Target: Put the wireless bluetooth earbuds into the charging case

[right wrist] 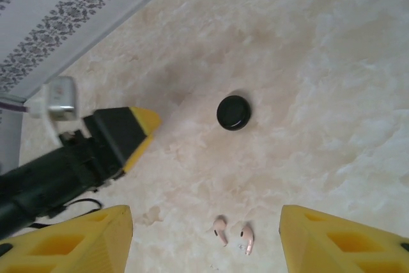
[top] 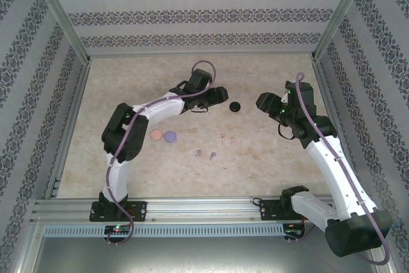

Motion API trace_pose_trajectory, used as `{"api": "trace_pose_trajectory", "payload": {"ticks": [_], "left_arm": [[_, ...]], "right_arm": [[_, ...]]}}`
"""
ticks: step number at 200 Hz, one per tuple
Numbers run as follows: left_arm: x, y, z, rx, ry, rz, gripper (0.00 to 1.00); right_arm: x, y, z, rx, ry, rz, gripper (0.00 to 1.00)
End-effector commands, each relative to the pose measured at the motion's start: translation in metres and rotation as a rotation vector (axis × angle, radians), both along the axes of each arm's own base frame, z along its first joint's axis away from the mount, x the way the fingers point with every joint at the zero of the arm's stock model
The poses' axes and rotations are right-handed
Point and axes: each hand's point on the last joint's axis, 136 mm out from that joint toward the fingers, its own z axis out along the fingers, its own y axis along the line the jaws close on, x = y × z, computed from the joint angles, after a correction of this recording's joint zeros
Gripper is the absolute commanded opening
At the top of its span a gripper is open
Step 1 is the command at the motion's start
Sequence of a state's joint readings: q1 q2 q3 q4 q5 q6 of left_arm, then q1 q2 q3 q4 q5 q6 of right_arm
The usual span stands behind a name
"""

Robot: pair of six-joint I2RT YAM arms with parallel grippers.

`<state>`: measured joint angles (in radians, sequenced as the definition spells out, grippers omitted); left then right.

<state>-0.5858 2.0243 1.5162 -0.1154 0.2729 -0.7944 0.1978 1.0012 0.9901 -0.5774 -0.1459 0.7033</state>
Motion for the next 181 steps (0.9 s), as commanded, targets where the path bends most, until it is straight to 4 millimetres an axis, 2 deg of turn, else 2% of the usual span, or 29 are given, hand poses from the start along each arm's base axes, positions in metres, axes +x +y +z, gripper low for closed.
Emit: {"api": "trace_pose_trajectory", "payload": {"ticks": [1, 6, 11, 28, 38, 57, 61, 69, 78, 84, 92, 137, 181], "left_arm": [[-0.006, 0.033, 0.049, 0.114, -0.15, 0.008, 0.71], [-0.009, 0.039, 0.056, 0.129, -0.171, 0.013, 0.72], [-0.011, 0.046, 0.062, 0.146, -0.188, 0.024, 0.77], [-0.019, 0.069, 0.08, 0.193, -0.245, 0.055, 0.78], [-0.023, 0.084, 0.09, 0.209, -0.271, 0.082, 0.83], [-0.031, 0.11, 0.101, 0.227, -0.294, 0.128, 0.83], [-0.032, 0.116, 0.102, 0.232, -0.297, 0.142, 0.88], [-0.035, 0.128, 0.105, 0.238, -0.303, 0.167, 0.89], [-0.038, 0.142, 0.108, 0.247, -0.305, 0.207, 0.92], [-0.04, 0.153, 0.11, 0.255, -0.303, 0.24, 0.98], [-0.043, 0.166, 0.112, 0.265, -0.303, 0.271, 1.0], [-0.054, 0.24, 0.118, 0.268, -0.271, 0.482, 0.99], [-0.062, 0.305, 0.111, 0.19, -0.208, 0.706, 0.99]], "right_arm": [[-0.009, 0.007, -0.01, -0.009, 0.03, 0.014, 0.63], [-0.01, 0.01, -0.013, -0.012, 0.039, 0.02, 0.63], [-0.01, 0.013, -0.015, -0.015, 0.043, 0.027, 0.63], [-0.013, 0.028, -0.022, -0.039, 0.057, 0.055, 0.64], [-0.014, 0.038, -0.026, -0.056, 0.066, 0.073, 0.64], [-0.017, 0.061, -0.034, -0.087, 0.082, 0.109, 0.67], [-0.017, 0.066, -0.036, -0.09, 0.085, 0.115, 0.67], [-0.019, 0.077, -0.041, -0.102, 0.094, 0.131, 0.67], [-0.02, 0.091, -0.044, -0.117, 0.101, 0.152, 0.68], [-0.021, 0.099, -0.047, -0.13, 0.109, 0.165, 0.69], [-0.022, 0.111, -0.05, -0.144, 0.12, 0.186, 0.69], [-0.023, 0.184, -0.072, -0.209, 0.18, 0.261, 0.71], [-0.014, 0.244, -0.101, -0.231, 0.256, 0.276, 0.74]]}}
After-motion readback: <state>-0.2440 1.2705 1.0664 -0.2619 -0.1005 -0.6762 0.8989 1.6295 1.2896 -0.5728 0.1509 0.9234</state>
